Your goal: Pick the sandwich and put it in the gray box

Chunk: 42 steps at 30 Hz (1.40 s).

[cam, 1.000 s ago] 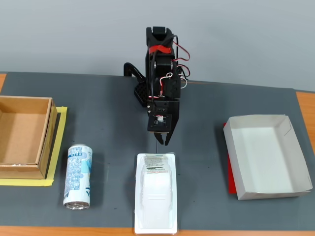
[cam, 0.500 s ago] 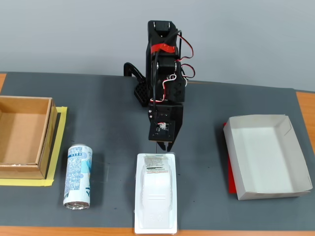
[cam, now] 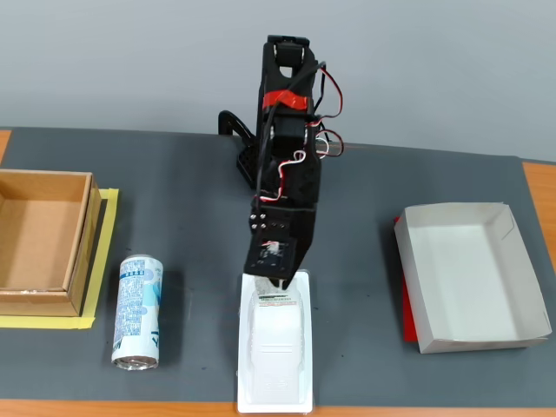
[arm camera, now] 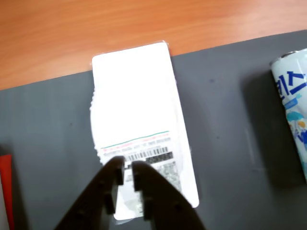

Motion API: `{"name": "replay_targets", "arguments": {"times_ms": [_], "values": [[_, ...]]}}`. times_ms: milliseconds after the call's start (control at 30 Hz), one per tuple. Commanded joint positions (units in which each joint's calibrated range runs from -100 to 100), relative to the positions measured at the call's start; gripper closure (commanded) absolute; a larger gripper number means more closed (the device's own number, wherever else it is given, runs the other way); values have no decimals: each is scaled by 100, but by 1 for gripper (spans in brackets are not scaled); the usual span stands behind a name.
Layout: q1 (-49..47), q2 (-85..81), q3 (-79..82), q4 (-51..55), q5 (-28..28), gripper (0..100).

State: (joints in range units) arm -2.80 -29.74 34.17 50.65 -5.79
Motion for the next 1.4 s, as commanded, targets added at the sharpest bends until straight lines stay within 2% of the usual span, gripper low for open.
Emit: {"name": "replay_targets", "arguments": {"times_ms": [0, 233, 767, 1100, 1200, 1367], "values": [[172, 95, -319, 13, -7, 98], [425, 333, -319, -56, -13, 98], [172, 316, -319, -4, 50, 97], [-97, 290, -319, 4, 50, 67], [-201, 290, -319, -4, 133, 64], [-373, 316, -319, -74, 165, 63]]}}
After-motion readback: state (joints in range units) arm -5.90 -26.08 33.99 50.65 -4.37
